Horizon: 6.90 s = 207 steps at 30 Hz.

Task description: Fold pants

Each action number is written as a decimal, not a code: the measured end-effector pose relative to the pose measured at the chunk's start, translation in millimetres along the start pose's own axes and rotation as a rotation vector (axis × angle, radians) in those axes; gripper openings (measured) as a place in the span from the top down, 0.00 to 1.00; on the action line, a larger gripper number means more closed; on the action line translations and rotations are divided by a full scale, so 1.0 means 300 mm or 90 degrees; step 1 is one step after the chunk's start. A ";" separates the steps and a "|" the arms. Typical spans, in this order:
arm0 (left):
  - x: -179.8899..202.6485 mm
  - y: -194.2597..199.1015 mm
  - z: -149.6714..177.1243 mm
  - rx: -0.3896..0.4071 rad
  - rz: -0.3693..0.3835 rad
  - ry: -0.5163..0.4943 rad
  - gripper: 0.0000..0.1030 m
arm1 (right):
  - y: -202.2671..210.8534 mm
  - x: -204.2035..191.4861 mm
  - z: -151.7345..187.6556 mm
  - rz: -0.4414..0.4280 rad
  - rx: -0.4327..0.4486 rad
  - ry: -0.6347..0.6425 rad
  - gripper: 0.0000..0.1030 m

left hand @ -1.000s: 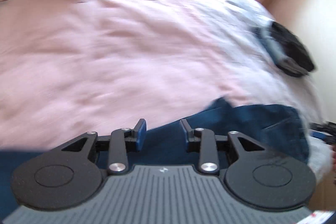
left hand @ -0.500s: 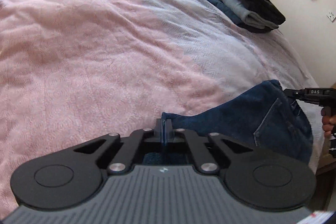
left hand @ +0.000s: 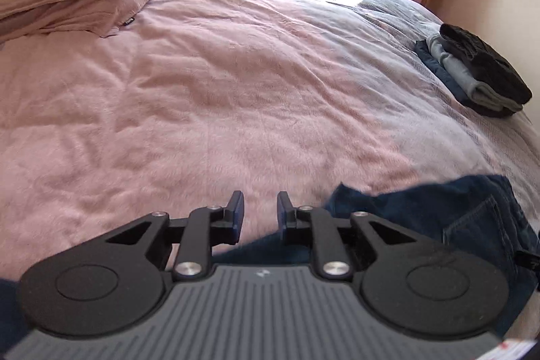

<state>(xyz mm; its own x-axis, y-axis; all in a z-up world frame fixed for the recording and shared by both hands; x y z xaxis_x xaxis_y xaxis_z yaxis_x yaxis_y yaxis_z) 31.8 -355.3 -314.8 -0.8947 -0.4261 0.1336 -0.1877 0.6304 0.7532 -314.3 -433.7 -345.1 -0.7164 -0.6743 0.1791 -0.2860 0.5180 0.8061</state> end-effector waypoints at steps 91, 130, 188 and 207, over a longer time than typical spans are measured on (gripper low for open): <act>-0.278 0.904 0.748 0.062 -0.123 -0.089 0.36 | 0.620 -0.460 0.423 -0.061 0.203 -0.222 0.32; -1.127 0.597 0.814 0.153 0.072 0.627 0.46 | 0.134 -1.219 0.110 -0.194 0.198 -0.014 0.32; -0.015 0.355 0.487 0.112 0.134 -0.246 0.63 | 0.197 -0.326 0.218 -0.195 0.260 -0.466 0.27; -0.362 0.379 0.511 0.094 0.073 -0.099 0.64 | -0.129 -0.379 0.073 -0.248 0.041 -0.550 0.59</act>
<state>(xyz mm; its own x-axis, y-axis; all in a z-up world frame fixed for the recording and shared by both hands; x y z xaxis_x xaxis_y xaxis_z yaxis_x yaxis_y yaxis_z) 45.4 -138.1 -342.4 -0.9633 -0.2477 0.1038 -0.1275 0.7619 0.6351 -235.7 -365.4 -409.0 -0.7786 -0.1974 -0.5957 -0.6205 0.3843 0.6837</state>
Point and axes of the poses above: each gripper's, at about its wrist camera, not at the fingertips, and y roughly against the way its jaws point, x to its right, z to its underside, the point moved 5 cm from there along -y, roughly the way its jaws point, and after that the axes turned 1 degree about z, right-handed, at the moved point
